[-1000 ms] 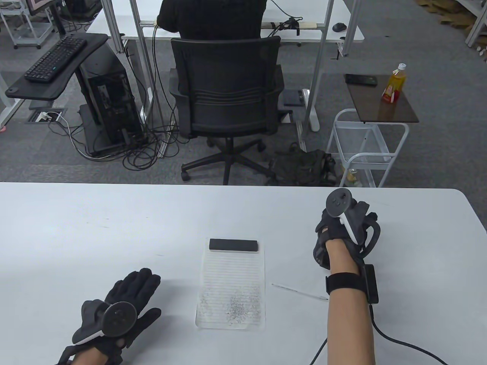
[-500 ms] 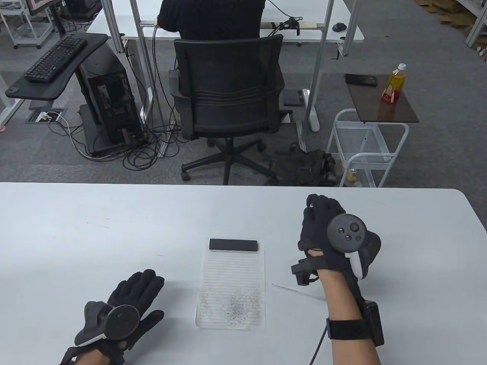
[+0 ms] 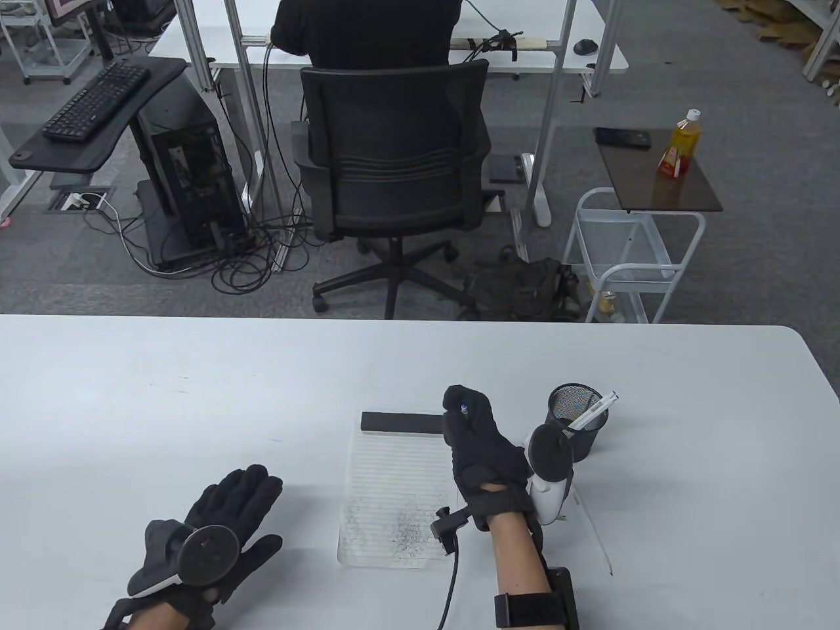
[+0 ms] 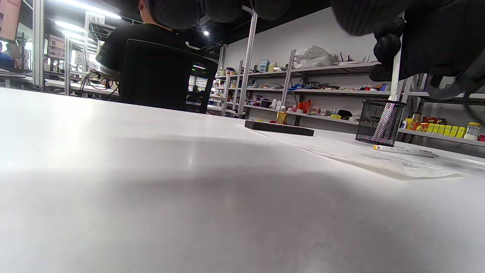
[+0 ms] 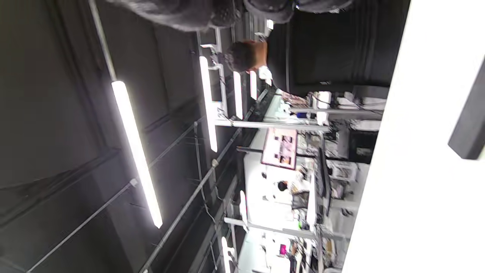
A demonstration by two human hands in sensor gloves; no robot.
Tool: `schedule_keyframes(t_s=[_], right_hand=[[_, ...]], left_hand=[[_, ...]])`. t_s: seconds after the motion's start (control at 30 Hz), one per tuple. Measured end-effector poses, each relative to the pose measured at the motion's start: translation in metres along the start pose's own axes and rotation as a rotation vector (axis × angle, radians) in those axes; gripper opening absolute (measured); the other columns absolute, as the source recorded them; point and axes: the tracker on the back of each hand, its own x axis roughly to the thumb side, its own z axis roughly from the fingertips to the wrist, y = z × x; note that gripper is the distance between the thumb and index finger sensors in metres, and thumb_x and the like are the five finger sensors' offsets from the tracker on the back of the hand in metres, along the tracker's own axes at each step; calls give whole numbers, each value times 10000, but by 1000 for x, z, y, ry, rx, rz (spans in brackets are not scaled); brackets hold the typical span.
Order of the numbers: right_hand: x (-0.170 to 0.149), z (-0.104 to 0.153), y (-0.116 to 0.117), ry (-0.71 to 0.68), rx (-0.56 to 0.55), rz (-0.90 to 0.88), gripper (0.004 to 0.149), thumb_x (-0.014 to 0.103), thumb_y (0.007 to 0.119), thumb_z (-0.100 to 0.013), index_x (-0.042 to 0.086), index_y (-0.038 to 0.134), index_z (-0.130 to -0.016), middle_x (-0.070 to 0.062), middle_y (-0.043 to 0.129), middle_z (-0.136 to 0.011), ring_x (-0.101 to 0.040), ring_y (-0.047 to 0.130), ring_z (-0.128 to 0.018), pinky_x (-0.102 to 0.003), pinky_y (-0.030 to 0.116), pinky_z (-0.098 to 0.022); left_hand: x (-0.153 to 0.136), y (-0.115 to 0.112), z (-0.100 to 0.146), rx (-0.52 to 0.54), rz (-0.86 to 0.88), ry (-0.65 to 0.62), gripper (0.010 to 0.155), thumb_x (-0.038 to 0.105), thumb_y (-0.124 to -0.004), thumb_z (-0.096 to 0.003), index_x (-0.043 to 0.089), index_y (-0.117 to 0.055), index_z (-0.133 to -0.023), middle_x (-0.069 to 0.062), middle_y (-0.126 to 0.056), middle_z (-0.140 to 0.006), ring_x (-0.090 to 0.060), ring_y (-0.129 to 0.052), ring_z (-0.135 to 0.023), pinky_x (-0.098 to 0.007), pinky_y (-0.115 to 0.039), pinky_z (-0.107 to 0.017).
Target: Press to extend mechanical pencil leads
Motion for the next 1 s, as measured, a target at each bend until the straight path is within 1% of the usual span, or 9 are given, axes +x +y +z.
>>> schedule_keyframes(t_s=[0.03,0.1,0.2,0.27,0.5,0.6,0.73,0.87,1.0], right_hand=[[-5,1,-1,-6,-31,-29,480,479,695,-592,233,684,-1004,-101,744,-811,-418,749,-661,-724,546,-615],[-20,3,-2,-16,1,-215,651,603,645,-590,93,694,-992,-129,755,-795,-433,747,-641,-708,578,-583],[-37,4,-6,9,-5,-443,695,635,605,-591,51,746,-939,-144,789,-737,-442,756,-601,-707,589,-563],[-45,4,-7,23,-3,-507,677,624,596,-596,46,792,-887,-139,820,-679,-431,779,-555,-695,624,-534],[-62,6,-5,36,-14,-565,550,526,616,-605,59,861,-759,-96,861,-531,-393,825,-437,-663,705,-449],[-66,7,-5,42,-17,-577,535,496,612,-604,46,852,-764,-94,858,-520,-388,827,-421,-658,714,-433],[-69,9,-6,18,-47,-593,632,588,568,-595,53,862,-758,-89,861,-515,-379,826,-423,-648,711,-443],[-67,9,-7,9,-24,-587,537,490,592,-612,43,836,-782,-92,853,-526,-388,823,-431,-660,706,-451],[-69,8,-5,-5,-16,-625,592,542,567,-610,46,830,-798,-87,848,-536,-382,815,-443,-656,689,-470]], left_hand=[[0,0,0,2,0,-2,809,602,-699,-461,263,-434,-1146,-119,-456,-1206,-457,-574,-1088,-630,-544,-747],[0,0,0,6,-3,-4,809,602,-698,-460,262,-435,-1145,-119,-457,-1205,-455,-577,-1088,-630,-546,-747],[0,0,0,6,-7,-6,807,602,-698,-461,262,-436,-1145,-118,-457,-1205,-456,-576,-1088,-629,-546,-747],[0,1,0,8,-6,-6,808,602,-697,-462,262,-434,-1146,-118,-457,-1205,-456,-576,-1088,-629,-546,-747],[-1,0,-1,4,5,-4,808,601,-698,-462,261,-435,-1146,-120,-456,-1206,-456,-574,-1089,-630,-544,-747],[-1,0,-1,1,4,-6,807,602,-698,-462,262,-436,-1146,-120,-455,-1207,-456,-572,-1090,-630,-543,-749],[-1,0,-1,3,4,-9,808,602,-698,-461,263,-436,-1146,-120,-455,-1207,-458,-573,-1089,-630,-544,-748],[-1,0,-1,2,2,-9,808,602,-698,-462,262,-436,-1146,-120,-455,-1207,-456,-572,-1090,-630,-544,-748],[-1,0,-1,0,0,-12,807,603,-698,-462,263,-437,-1146,-120,-455,-1207,-456,-571,-1091,-630,-543,-749]])
